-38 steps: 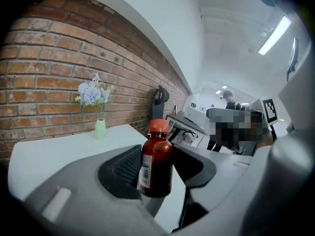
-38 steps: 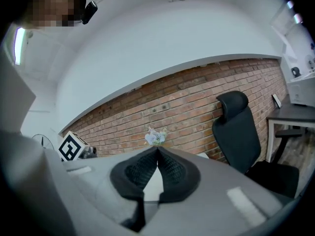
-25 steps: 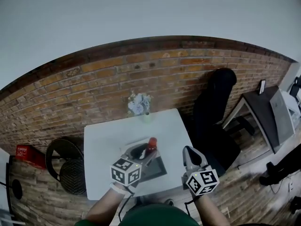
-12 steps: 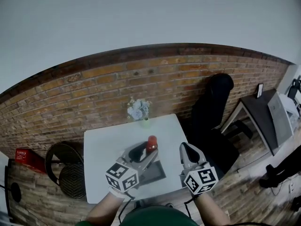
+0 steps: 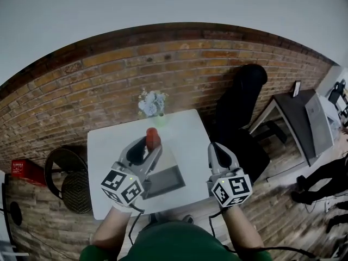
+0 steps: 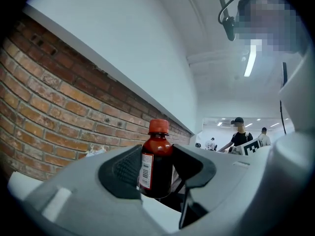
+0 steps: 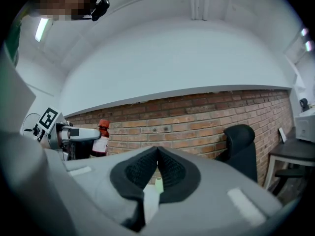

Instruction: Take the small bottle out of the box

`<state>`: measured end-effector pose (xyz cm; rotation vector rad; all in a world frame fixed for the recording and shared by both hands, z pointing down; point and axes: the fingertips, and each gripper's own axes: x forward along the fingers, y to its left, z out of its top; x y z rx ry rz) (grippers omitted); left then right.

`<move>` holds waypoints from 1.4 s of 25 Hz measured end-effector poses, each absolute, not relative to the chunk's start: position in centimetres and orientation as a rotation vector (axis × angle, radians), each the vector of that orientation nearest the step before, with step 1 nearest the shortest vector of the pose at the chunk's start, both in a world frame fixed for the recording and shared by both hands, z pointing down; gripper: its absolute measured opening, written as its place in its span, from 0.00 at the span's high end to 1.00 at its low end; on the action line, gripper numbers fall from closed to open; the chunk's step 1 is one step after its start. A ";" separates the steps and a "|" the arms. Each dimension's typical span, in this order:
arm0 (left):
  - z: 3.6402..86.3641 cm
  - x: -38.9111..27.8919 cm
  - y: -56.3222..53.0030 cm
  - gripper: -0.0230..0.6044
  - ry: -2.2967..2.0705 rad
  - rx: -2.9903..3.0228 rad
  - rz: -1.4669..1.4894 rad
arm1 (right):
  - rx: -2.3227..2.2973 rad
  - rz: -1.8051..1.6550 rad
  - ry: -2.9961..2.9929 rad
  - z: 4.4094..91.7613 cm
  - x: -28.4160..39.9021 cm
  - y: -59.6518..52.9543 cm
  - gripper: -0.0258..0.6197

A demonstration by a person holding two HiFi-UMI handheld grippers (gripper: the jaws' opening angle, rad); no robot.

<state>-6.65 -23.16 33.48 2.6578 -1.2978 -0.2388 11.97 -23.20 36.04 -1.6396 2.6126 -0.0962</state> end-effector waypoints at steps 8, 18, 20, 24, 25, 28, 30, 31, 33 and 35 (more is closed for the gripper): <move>34.4 -9.2 -23.5 0.63 -1.408 2.622 -0.225 | -1.653 -0.088 2.631 37.0 11.7 -23.1 0.96; 35.6 -9.7 -24.0 0.63 -1.435 2.600 -0.187 | -1.653 -0.018 2.675 37.1 11.1 -23.3 0.96; 35.6 -9.8 -24.2 0.63 -1.437 2.603 -0.185 | -1.656 -0.004 2.678 37.0 11.0 -23.4 0.96; 36.1 -9.7 -24.3 0.63 -1.436 2.596 -0.173 | -1.657 -0.012 2.683 37.2 11.0 -23.4 0.96; 36.2 -9.7 -24.3 0.63 -1.436 2.593 -0.170 | -1.657 -0.016 2.684 37.3 11.0 -23.5 0.96; 36.4 -9.8 -24.4 0.63 -1.441 2.587 -0.165 | -1.656 -0.014 2.691 37.4 10.9 -23.6 0.96; 36.3 -9.8 -24.4 0.63 -1.447 2.588 -0.164 | -1.656 -0.014 2.694 37.5 10.8 -23.7 0.96; 36.3 -9.8 -24.5 0.63 -1.450 2.589 -0.164 | -1.655 -0.016 2.695 37.6 10.8 -23.8 0.96; 36.2 -9.7 -24.4 0.63 -1.455 2.593 -0.162 | -1.650 -0.020 2.696 37.7 10.8 -23.7 0.96; 36.3 -9.7 -24.3 0.63 -1.456 2.596 -0.160 | -1.643 -0.024 2.697 37.8 10.8 -23.7 0.96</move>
